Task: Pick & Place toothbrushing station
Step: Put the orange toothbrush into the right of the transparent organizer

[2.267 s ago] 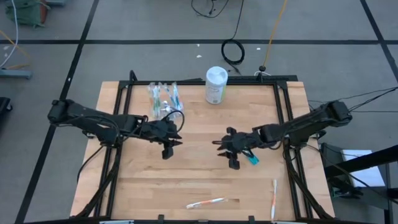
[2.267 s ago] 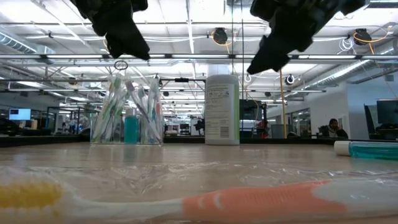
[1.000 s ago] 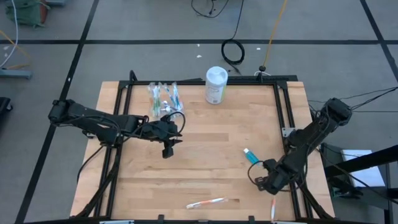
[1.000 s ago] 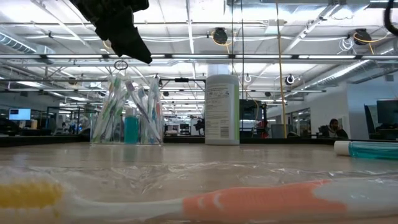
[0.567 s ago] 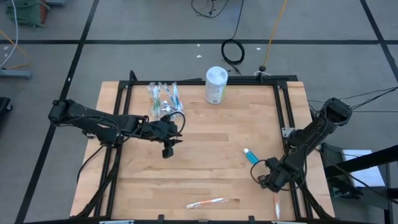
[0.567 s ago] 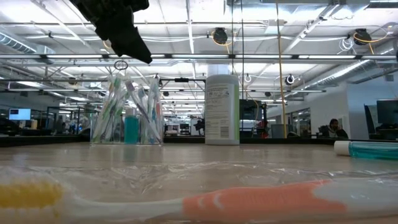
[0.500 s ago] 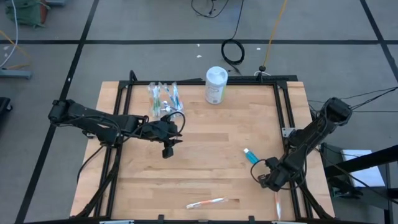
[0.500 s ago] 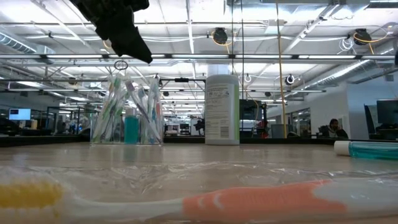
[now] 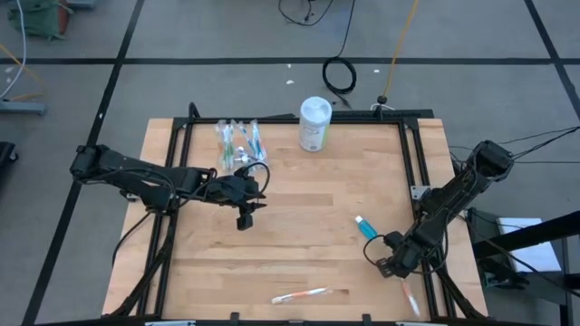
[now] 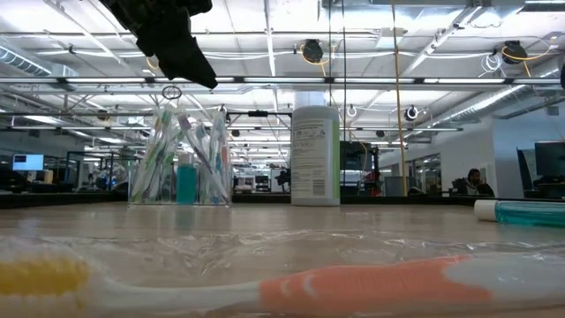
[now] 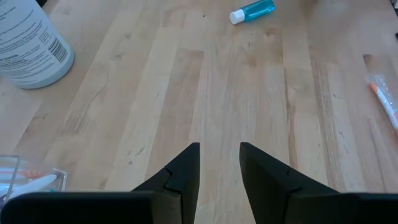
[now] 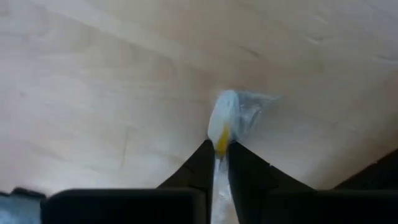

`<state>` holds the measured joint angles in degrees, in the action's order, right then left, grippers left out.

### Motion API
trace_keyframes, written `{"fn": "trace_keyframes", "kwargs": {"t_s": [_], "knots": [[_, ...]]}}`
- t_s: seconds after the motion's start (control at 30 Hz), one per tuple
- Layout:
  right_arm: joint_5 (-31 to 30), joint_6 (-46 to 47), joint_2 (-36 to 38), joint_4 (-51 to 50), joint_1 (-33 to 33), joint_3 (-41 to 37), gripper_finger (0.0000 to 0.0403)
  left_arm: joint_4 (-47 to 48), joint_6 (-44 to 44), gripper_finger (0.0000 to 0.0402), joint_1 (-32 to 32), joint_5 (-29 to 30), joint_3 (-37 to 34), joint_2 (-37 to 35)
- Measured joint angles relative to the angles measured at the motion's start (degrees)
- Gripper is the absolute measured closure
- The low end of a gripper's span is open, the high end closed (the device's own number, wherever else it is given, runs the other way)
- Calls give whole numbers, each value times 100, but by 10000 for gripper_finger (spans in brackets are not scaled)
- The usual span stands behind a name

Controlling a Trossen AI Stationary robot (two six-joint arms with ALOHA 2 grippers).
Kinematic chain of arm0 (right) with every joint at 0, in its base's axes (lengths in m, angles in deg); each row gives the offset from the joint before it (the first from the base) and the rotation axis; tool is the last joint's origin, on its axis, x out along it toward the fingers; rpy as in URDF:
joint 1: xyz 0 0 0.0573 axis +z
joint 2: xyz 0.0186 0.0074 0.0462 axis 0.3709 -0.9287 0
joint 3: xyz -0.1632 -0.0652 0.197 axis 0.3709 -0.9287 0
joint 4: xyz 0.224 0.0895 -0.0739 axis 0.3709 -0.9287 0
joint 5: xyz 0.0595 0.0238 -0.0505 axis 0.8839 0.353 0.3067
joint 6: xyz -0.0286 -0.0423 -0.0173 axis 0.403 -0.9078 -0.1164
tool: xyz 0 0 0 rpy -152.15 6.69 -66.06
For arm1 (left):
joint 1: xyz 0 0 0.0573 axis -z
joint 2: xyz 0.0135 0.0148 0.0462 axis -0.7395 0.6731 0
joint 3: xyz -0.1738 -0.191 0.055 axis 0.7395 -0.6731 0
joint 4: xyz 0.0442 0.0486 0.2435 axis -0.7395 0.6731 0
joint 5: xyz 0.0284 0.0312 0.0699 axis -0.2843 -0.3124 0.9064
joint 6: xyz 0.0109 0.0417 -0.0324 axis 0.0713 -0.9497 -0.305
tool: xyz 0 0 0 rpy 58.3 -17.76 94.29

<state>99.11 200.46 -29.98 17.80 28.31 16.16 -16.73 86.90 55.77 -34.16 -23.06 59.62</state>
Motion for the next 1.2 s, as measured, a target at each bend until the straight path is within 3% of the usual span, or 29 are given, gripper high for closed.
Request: {"fn": "trace_keyframes", "kwargs": {"t_s": [0.17, 0.37, 0.67, 0.93, 1.2], "knots": [[-169, -403, 5, 265, -136, -9, 397, -1, 6, 284, 0, 23, 0, 0], [-1470, -1503, 95, 1295, -385, -39, 394, 0, 4, 284, -11, 199, 0, 0], [-3095, -5680, 111, 3053, -1095, -26, 403, -17, 5, 284, -11, 243, 0, 0], [-3278, -9451, 115, 4872, -2045, -20, 403, -55, -5, 284, -11, 243, 0, -1], [-3276, -11424, 115, 6239, -3175, -20, 403, 70, -203, 284, -13, 247, -2, -397]]}}
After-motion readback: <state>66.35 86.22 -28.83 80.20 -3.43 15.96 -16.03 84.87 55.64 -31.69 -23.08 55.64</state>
